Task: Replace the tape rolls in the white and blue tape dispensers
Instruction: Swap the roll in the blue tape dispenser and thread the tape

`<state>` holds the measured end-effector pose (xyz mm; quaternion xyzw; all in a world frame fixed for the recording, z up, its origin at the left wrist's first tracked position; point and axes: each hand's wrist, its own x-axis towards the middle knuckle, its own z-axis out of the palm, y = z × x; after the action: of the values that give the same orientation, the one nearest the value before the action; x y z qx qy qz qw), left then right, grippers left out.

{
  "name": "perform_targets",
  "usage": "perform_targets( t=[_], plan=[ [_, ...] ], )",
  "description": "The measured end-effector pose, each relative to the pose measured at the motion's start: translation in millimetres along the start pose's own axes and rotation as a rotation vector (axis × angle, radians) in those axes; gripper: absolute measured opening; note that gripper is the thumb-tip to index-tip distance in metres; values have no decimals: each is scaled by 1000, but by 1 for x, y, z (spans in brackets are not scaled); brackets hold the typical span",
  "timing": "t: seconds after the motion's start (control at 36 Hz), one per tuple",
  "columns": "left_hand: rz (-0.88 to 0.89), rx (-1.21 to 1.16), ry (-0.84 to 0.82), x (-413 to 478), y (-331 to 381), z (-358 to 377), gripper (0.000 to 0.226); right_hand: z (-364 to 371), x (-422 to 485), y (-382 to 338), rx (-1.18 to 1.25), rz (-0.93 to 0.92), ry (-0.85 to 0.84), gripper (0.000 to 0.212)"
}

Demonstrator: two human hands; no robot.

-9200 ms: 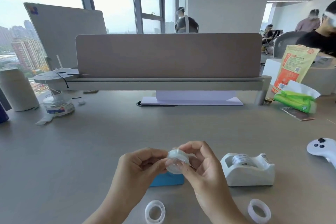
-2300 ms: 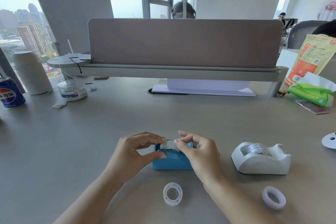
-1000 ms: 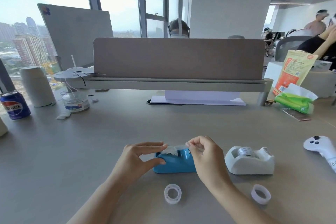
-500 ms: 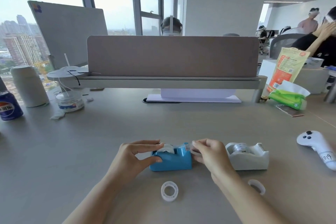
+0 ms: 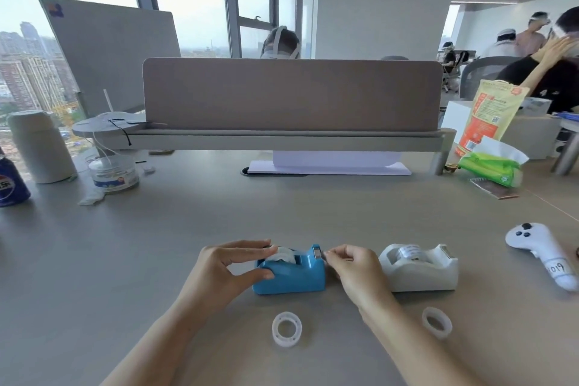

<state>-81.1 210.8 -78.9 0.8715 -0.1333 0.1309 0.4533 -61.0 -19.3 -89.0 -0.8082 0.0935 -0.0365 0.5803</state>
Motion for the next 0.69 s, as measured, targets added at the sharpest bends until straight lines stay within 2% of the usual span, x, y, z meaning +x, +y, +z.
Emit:
perform_targets(
  t=[0.19,0.31,0.42,0.69],
  plan=[
    [2,-3,-3,1,-1,0,41,-5,-5,-2,-56,-102,50,7],
    [6,-8,-2,0,0,1,42,-11,-12,-7,-137,-217,49,29],
    [13,8,-4,0,0,0,42,-13,-24,-11,-175,-315,55,40],
    [-1,-16,2,-2,4,1,40,-10,-32,-5,-188,-312,-7,42]
  ],
)
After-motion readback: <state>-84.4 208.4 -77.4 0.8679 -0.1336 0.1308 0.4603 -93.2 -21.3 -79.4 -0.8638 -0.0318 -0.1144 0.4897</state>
